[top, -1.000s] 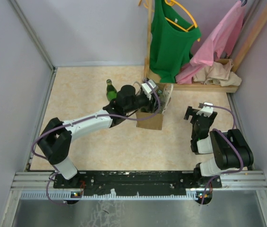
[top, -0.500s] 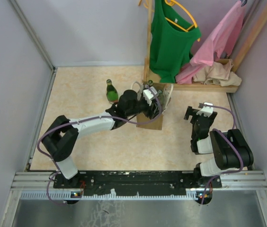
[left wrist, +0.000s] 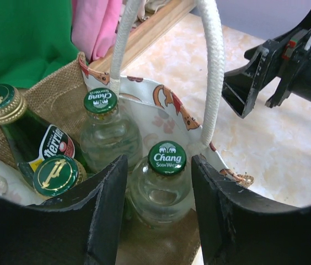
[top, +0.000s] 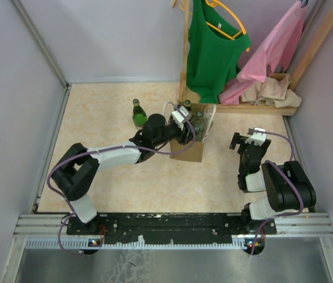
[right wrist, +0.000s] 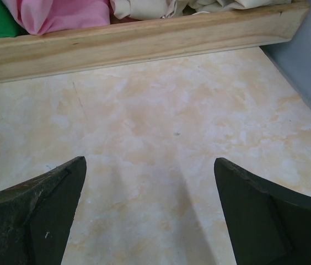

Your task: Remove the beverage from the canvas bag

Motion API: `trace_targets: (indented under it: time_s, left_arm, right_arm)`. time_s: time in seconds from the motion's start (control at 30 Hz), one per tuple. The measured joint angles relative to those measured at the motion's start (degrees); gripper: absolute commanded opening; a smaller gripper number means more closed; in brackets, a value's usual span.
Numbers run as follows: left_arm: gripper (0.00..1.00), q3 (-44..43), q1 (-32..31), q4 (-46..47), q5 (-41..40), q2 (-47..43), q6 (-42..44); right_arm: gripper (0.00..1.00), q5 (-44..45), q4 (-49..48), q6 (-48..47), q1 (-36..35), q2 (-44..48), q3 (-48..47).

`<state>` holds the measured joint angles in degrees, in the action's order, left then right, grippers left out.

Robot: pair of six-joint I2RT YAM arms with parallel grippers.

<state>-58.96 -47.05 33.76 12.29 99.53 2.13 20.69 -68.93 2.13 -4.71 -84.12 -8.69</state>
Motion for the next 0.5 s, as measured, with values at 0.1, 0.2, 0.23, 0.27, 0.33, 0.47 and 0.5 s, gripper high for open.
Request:
trace_targets:
  time_s: [0.1, 0.2, 0.23, 0.27, 0.33, 0.47, 0.5]
  left_arm:
    - [0.56, 0.0, 0.1, 1.1, -0.1, 0.0, -0.4]
    - [0.56, 0.0, 0.1, 1.8, 0.0, 0.2, -0.8]
    - [0.56, 0.0, 0.1, 2.0, 0.0, 0.4, -0.9]
    - [0.57, 0.0, 0.1, 2.1, 0.0, 0.6, -0.9]
    - [0.57, 0.0, 0.1, 2.3, 0.2, 1.1, -1.0]
    - [0.56, 0.0, 0.1, 2.3, 0.4, 2.2, -1.2]
    - [0.55, -0.1, 0.1, 2.3, 0.4, 2.5, -1.3]
  right_arm:
    - [0.99, 0.0, 0.0, 0.0, 0.0, 0.0, 0.0]
    - [0.99, 0.0, 0.0, 0.0, 0.0, 0.0, 0.0]
    - [0.99, 0.0, 0.0, 0.0, 0.0, 0.0, 0.0]
    - [0.99, 0.0, 0.0, 0.0, 0.0, 0.0, 0.0]
    - [0.99, 0.0, 0.0, 0.0, 0.0, 0.0, 0.0]
    - [0.99, 0.0, 0.0, 0.0, 0.0, 0.0, 0.0]
    - [0.99, 0.0, 0.0, 0.0, 0.0, 0.0, 0.0]
